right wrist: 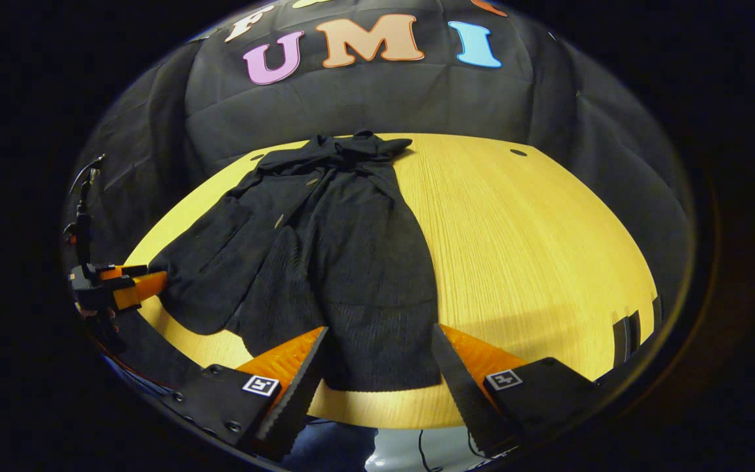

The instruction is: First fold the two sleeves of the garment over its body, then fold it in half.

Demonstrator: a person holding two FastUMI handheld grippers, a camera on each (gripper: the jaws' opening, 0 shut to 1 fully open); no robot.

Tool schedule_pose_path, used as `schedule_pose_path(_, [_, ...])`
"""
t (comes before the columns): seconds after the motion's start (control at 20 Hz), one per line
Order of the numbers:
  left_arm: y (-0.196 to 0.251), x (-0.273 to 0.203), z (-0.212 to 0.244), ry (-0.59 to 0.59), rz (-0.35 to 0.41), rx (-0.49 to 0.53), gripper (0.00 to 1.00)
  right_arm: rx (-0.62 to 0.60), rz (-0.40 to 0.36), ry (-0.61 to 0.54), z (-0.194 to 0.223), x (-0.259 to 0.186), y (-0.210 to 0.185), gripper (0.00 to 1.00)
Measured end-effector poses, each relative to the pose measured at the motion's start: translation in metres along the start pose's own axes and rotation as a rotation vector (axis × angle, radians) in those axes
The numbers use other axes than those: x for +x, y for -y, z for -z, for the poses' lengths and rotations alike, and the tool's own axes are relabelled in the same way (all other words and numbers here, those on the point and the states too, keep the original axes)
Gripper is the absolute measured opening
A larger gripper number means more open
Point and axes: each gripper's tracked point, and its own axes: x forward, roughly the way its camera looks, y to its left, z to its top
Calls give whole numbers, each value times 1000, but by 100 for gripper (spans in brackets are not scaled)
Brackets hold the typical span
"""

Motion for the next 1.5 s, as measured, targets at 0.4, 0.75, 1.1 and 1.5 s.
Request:
schedule_pose_path(0.4, [4, -1, 3, 14, 14, -56, 90, -28, -23, 4, 0, 2, -10, 85])
schedule_pose_path(0.75, [29, 0, -1, -13, 95, 16, 36, -67, -73, -20, 2, 5, -33, 24])
schedule_pose_path(1.1, [33, 1, -1, -32, 99, 104, 2, -55, -121, -73, 1, 6, -35, 4])
schedule_pose_path(1.5, [28, 4, -6, -96, 152, -11, 0, -108, -103, -84, -7, 1, -39, 4])
